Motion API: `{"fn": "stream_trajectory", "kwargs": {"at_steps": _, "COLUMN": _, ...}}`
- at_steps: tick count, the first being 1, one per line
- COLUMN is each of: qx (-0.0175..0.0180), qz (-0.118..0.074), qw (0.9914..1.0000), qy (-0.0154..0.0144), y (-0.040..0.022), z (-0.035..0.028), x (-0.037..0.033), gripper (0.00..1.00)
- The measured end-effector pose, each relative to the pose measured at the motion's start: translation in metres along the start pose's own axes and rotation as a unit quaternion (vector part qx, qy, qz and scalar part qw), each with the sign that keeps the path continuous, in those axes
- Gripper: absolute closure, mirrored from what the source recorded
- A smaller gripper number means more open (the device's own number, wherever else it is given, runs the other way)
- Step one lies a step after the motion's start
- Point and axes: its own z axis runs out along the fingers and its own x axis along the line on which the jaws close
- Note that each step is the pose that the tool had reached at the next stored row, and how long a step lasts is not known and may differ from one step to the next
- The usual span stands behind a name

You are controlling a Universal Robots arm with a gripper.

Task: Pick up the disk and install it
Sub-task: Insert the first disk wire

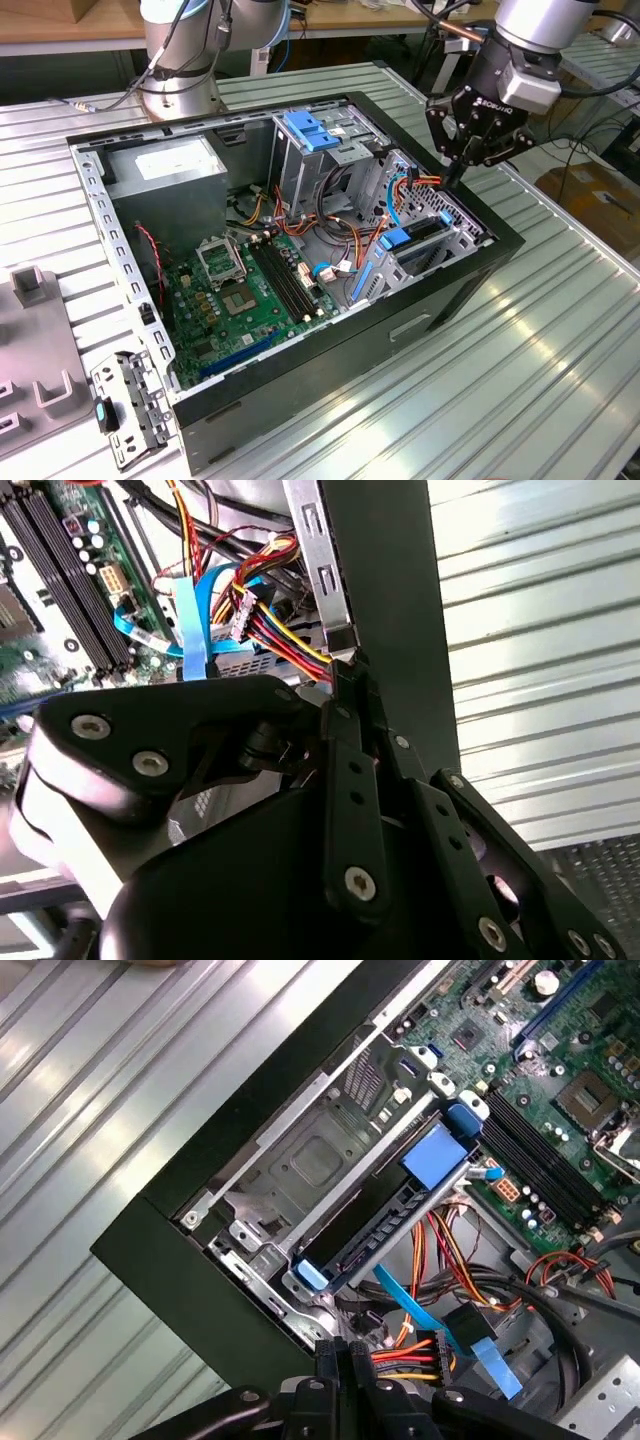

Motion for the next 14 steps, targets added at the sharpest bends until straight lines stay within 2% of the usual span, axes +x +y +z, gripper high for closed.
{"fn": "stream_trajectory", "kwargs": {"at_steps": 1, "qx": -0.0001, "qz": 0.008, "qw": 0.99997, "qy": -0.0001, "y": 0.0, "z": 0.0, "x": 0.0, "gripper": 0.84}}
{"fn": "stream_trajectory", "kwargs": {"at_steps": 2, "qx": -0.0005, "qz": 0.024, "qw": 0.9997, "qy": -0.0004, "y": 0.0, "z": 0.0001, "x": 0.0, "gripper": 0.84}}
{"fn": "stream_trajectory", "kwargs": {"at_steps": 3, "qx": -0.0008, "qz": 0.042, "qw": 0.9991, "qy": -0.0007, "y": 0.0, "z": 0.0002, "x": 0.0, "gripper": 0.84}}
{"fn": "stream_trajectory", "kwargs": {"at_steps": 5, "qx": -0.0011, "qz": 0.058, "qw": 0.99829, "qy": -0.0009, "y": 0.0, "z": 0.0002, "x": 0.0, "gripper": 0.84}}
{"fn": "stream_trajectory", "kwargs": {"at_steps": 6, "qx": -0.0014, "qz": 0.076, "qw": 0.99714, "qy": -0.0011, "y": 0.0, "z": 0.0003, "x": 0.0, "gripper": 0.84}}
{"fn": "stream_trajectory", "kwargs": {"at_steps": 11, "qx": -0.0021, "qz": 0.109, "qw": 0.99399, "qy": -0.0016, "y": 0.0, "z": 0.0004, "x": 0.0, "gripper": 0.84}}
{"fn": "stream_trajectory", "kwargs": {"at_steps": 14, "qx": -0.0021, "qz": 0.112, "qw": 0.99375, "qy": -0.0017, "y": 0.0, "z": 0.0004, "x": 0.0, "gripper": 0.84}}
